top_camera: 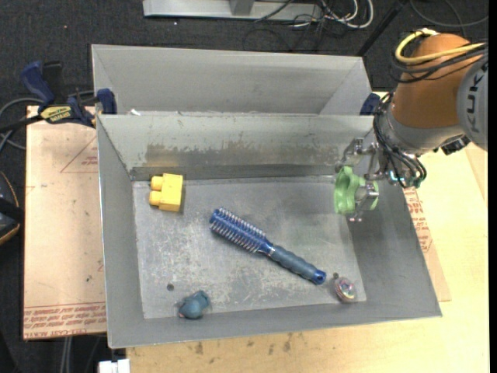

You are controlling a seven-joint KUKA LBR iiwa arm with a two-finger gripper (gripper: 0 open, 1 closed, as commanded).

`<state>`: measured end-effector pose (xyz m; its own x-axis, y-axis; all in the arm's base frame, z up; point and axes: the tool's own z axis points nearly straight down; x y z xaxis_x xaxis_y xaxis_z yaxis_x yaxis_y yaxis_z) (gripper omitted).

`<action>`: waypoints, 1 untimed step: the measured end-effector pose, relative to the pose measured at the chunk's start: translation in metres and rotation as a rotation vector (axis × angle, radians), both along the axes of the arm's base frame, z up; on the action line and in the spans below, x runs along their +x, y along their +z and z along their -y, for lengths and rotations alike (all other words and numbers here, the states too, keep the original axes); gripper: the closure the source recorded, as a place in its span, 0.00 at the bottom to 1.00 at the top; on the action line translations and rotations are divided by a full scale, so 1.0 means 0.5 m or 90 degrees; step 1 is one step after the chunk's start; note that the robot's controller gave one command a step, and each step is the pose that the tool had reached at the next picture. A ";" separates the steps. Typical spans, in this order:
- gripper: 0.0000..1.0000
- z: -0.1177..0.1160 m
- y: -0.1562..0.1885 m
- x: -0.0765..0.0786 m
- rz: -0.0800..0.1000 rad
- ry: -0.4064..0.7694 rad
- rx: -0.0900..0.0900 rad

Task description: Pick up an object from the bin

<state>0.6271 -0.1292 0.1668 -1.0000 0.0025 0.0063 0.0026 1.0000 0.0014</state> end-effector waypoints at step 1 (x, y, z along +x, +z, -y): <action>0.00 -0.039 -0.080 0.024 0.003 0.091 0.001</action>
Offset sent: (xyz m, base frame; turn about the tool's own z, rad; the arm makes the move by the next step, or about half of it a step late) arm 0.0123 0.0182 -0.0379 -0.1437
